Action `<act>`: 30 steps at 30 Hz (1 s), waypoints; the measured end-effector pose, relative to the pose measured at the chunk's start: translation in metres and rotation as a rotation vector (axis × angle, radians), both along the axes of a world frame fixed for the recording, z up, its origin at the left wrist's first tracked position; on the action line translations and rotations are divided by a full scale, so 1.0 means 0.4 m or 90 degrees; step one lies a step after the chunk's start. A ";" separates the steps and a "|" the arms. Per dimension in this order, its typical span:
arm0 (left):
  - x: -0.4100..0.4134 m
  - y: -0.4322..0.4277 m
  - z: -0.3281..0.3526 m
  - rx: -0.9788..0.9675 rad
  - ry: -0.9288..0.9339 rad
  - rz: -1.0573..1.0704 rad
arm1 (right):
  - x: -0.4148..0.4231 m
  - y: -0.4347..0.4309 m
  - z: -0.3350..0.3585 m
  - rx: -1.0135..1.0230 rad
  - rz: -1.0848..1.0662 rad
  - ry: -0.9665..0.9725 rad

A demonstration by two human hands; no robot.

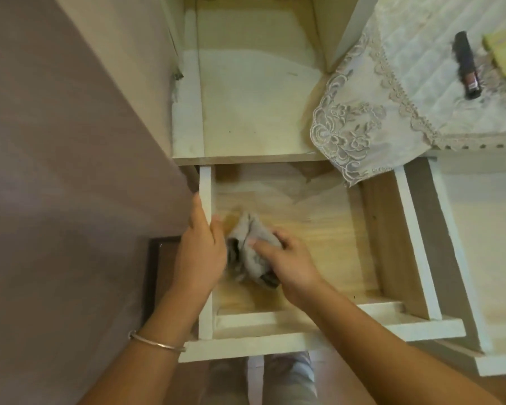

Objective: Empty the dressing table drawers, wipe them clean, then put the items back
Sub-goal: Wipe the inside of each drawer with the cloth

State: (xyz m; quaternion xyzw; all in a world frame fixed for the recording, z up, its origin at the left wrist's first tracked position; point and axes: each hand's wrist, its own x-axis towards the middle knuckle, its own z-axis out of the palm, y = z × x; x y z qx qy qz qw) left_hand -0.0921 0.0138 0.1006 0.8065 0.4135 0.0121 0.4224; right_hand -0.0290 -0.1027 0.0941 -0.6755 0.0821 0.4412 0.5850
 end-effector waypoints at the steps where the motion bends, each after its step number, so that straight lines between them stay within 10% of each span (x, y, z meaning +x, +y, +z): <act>1: -0.004 -0.001 -0.001 0.011 0.010 -0.005 | 0.039 0.005 -0.014 -0.004 -0.131 -0.041; 6: -0.006 -0.004 -0.005 0.043 0.017 -0.019 | 0.219 0.068 -0.016 0.010 -0.586 -0.128; 12: -0.009 -0.003 0.004 0.047 0.013 -0.023 | 0.224 0.212 -0.036 0.070 -0.699 -0.122; 18: -0.011 0.004 0.002 0.020 0.028 -0.021 | 0.091 0.279 -0.072 0.087 -0.417 -0.110; 23: -0.013 0.006 -0.003 0.017 0.022 -0.036 | 0.227 0.185 -0.062 0.173 -0.694 -0.137; 30: -0.008 0.004 0.001 0.030 0.043 -0.025 | 0.114 0.291 -0.094 0.132 -0.442 -0.078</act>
